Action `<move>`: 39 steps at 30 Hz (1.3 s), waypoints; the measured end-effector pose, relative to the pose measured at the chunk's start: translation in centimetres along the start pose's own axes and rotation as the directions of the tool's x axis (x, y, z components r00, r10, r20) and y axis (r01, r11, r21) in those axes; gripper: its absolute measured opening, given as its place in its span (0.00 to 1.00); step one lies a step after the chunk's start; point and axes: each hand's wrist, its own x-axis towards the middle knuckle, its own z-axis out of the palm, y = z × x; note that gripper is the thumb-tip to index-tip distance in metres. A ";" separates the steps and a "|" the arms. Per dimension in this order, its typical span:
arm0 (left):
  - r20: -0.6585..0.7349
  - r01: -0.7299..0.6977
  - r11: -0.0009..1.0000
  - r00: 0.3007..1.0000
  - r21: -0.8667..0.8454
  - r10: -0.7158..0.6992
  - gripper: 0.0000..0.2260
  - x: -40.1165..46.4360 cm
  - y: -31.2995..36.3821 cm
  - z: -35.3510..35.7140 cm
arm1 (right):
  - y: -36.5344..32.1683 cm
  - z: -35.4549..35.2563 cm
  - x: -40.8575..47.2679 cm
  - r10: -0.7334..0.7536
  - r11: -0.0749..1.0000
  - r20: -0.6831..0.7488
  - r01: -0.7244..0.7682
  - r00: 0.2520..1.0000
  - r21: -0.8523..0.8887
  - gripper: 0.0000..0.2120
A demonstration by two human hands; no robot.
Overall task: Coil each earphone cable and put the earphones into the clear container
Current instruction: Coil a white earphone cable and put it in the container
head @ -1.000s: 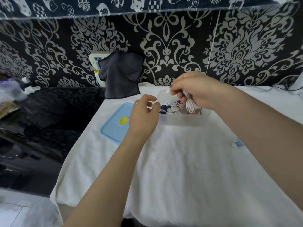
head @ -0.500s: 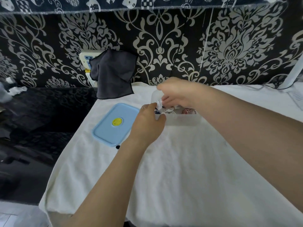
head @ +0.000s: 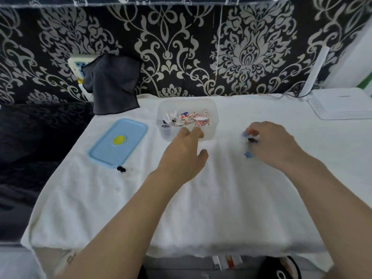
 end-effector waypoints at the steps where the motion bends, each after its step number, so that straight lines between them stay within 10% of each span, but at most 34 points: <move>1: 0.047 0.002 1.000 0.999 0.019 -0.003 0.18 -0.3 0.4 0.3 | 0.6 0.0 -0.2 -0.035 0.999 0.020 0.036 0.999 -0.037 0.12; 13: 0.346 0.019 0.981 0.934 0.194 -0.086 0.21 -2.1 2.0 0.7 | 2.0 1.4 -0.6 -0.147 0.966 0.067 0.158 0.987 -0.206 0.07; 25: 0.329 0.044 0.984 0.939 0.170 -0.099 0.22 -2.8 1.8 -1.3 | 0.3 -0.8 -1.2 -0.093 0.961 -0.036 0.099 0.995 0.259 0.04; 31: 0.317 0.185 0.969 0.940 -0.165 -0.126 0.26 -2.9 2.5 -2.2 | -2.6 -1.7 -2.0 -0.002 0.709 0.090 -0.062 0.996 0.703 0.05; 39: 0.342 0.365 0.654 0.924 -0.663 -0.169 0.16 -3.0 2.7 -4.1 | -5.9 -1.3 -3.7 -0.138 0.351 0.412 -0.344 0.901 0.871 0.07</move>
